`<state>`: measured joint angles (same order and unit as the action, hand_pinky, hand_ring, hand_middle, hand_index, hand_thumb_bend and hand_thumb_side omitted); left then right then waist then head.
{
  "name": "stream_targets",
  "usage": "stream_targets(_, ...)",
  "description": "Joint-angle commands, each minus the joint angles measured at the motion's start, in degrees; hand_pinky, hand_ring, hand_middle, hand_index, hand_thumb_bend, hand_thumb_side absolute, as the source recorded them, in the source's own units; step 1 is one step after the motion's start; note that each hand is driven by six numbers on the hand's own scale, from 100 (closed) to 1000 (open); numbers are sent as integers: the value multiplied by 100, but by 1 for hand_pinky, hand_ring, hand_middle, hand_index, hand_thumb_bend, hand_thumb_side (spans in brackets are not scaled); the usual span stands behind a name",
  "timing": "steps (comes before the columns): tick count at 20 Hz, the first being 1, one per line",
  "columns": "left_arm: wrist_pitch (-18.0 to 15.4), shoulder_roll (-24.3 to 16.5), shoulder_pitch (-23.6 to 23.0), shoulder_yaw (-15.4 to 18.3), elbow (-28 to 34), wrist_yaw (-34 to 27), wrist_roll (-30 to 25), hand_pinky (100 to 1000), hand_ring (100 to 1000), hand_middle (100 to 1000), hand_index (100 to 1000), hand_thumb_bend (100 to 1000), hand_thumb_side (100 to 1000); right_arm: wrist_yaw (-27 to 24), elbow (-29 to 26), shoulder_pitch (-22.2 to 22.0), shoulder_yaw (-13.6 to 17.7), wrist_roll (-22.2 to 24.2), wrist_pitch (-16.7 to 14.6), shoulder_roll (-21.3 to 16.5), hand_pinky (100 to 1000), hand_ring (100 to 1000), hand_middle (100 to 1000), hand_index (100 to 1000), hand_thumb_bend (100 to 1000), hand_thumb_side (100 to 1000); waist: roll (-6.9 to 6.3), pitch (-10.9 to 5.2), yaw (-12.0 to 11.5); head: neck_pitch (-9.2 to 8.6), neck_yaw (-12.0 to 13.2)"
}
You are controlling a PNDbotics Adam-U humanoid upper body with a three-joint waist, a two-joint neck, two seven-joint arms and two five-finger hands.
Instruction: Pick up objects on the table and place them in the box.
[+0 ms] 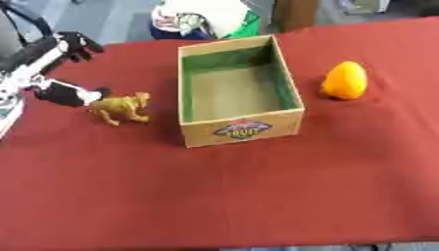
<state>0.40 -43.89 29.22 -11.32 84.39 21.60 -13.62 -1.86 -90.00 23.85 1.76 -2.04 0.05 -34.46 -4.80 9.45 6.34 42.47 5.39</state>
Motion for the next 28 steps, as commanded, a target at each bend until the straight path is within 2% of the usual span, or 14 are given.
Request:
stream_targets(1,-37,-99,149,-67,-81,81,-128,754,743,753,806,474,105,38,-38,69,42,25,-3,-118,567,648,636,733,100,110,23,-112,6,-48,-7)
stream_targets(7,-89,28,278,-233,-509,267,-388,754,745,756,809,471,100,43,-29,68,37,42,-4,-109,567,648,636,733,100,110,18,-118,13,-55,-6)
stream_targets(19,-184,327,550,-251,-1505,794,-680,748,743,758,813,464,100,43,-18,57,35,58,-10,-97,567,648,636,733,100,110,24,-118,19,-57,-19)
stream_targets(28,-240,732,813,-224,-2170,1273,-504,722,658,688,777,339,100,44,-1,53,20,85,-13,-69,567,648,636,732,100,111,42,-118,41,-67,-19)
